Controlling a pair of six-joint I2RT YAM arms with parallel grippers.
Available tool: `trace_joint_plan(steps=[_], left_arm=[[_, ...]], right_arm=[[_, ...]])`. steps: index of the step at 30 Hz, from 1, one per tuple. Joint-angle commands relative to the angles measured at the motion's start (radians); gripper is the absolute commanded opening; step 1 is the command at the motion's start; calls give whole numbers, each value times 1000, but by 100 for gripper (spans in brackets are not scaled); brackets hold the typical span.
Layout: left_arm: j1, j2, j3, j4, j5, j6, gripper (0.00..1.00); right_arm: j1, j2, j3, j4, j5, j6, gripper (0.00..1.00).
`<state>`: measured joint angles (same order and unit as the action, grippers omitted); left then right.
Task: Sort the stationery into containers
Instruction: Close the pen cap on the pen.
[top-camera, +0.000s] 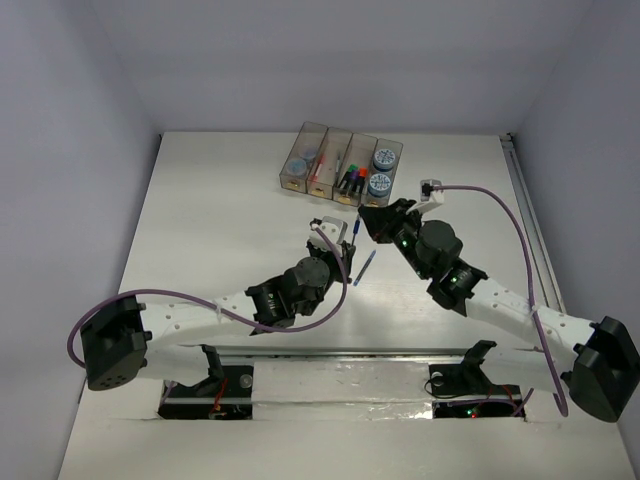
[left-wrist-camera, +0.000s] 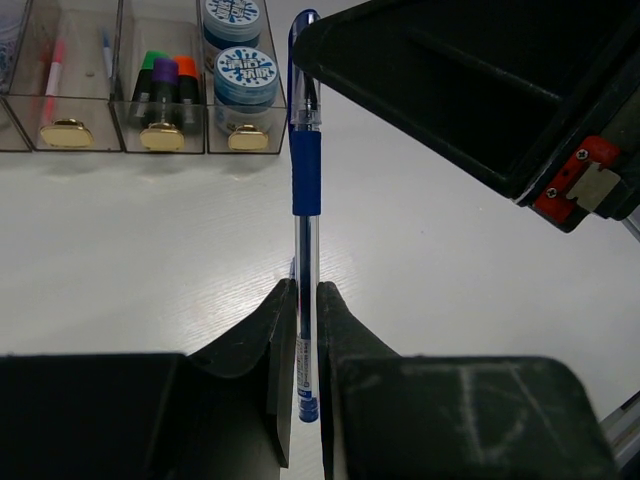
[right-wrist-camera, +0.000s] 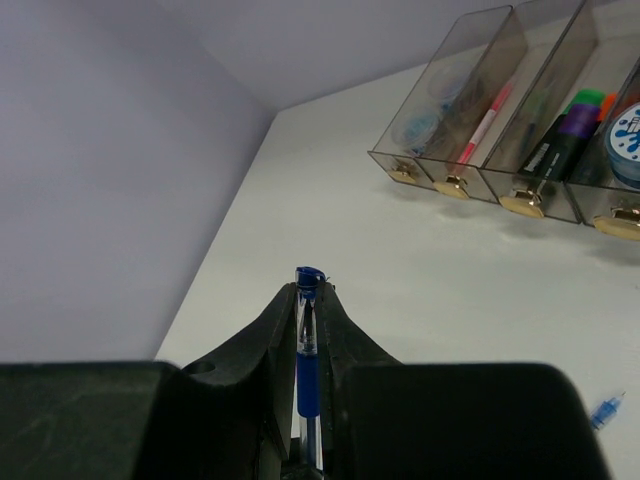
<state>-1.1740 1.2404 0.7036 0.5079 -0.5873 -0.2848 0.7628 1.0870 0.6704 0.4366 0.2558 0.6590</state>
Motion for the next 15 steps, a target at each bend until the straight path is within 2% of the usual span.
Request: trace_joint_plan(steps=[1,4,15], left_arm=[[16,-55,60,90,-3,9,0],[25,-58,62,89,0,9,0],[25,-59,48,98,9,18,0]], right_arm=[[43,7,-18,17,16,-62,8],[52,13,-17,19,11,-65,9],[52,11,12,-9,25,-58,26]])
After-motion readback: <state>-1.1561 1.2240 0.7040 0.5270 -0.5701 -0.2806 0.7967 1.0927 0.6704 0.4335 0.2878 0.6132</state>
